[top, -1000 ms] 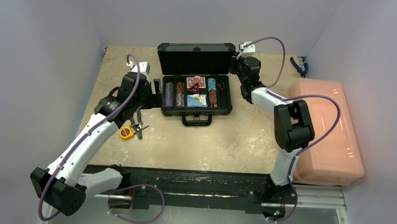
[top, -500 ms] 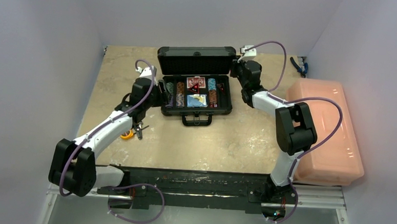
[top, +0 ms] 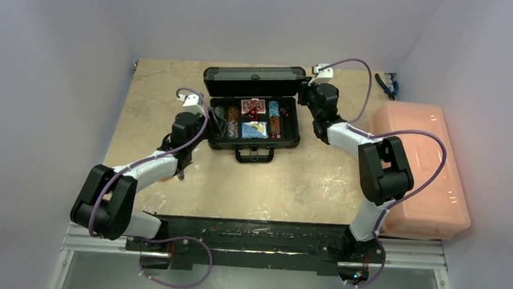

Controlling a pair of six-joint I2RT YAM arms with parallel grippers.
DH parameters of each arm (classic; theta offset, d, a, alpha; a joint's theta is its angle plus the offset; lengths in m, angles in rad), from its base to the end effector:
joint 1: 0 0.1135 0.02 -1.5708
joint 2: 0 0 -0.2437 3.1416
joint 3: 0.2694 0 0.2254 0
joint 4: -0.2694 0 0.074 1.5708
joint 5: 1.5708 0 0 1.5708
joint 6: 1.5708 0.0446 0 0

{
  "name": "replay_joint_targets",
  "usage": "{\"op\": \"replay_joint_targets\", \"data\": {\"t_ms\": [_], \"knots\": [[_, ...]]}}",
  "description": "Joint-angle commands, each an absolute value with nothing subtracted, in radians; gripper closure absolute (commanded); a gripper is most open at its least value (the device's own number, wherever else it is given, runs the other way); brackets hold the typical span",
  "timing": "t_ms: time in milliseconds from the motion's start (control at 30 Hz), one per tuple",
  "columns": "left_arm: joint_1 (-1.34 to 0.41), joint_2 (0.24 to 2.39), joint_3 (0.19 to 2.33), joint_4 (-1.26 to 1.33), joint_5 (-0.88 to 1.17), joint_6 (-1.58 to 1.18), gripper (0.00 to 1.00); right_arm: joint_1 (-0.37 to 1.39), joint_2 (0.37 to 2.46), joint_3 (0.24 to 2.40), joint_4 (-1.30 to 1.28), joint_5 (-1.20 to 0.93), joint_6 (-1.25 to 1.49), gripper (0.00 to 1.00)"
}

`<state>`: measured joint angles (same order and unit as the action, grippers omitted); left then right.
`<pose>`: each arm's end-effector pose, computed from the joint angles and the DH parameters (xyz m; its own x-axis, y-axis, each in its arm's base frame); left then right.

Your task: Pack up texas hold em set

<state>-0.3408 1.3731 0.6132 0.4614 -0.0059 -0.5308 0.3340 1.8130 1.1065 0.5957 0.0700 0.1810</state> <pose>0.2680 -0.0948 0.2114 -0.4055 -0.3933 -0.8251 0.1434 0.8642 -0.4823 0.3793 0.1283 0.2416 -0.1498 0.1381 -0.9790 -0.2383 0.9560 0.1713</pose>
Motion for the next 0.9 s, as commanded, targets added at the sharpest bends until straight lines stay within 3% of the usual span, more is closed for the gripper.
{"op": "replay_joint_targets", "data": {"t_ms": [0,233,467,867], "knots": [[-0.334,1.39,0.598,0.632,0.026,-0.509,0.51,0.345,1.802,1.047,0.4,0.02,0.378,0.91],[-0.334,1.409,0.6,0.652,0.028,-0.509,0.51,0.345,1.778,1.037,0.381,0.034,0.389,0.81],[-0.334,1.422,0.617,0.637,0.028,-0.493,0.51,0.345,1.719,0.979,0.366,0.057,0.405,0.58],[-0.334,1.412,0.655,0.586,0.021,-0.477,0.51,0.344,1.566,0.867,0.232,0.155,0.485,0.44]]}}
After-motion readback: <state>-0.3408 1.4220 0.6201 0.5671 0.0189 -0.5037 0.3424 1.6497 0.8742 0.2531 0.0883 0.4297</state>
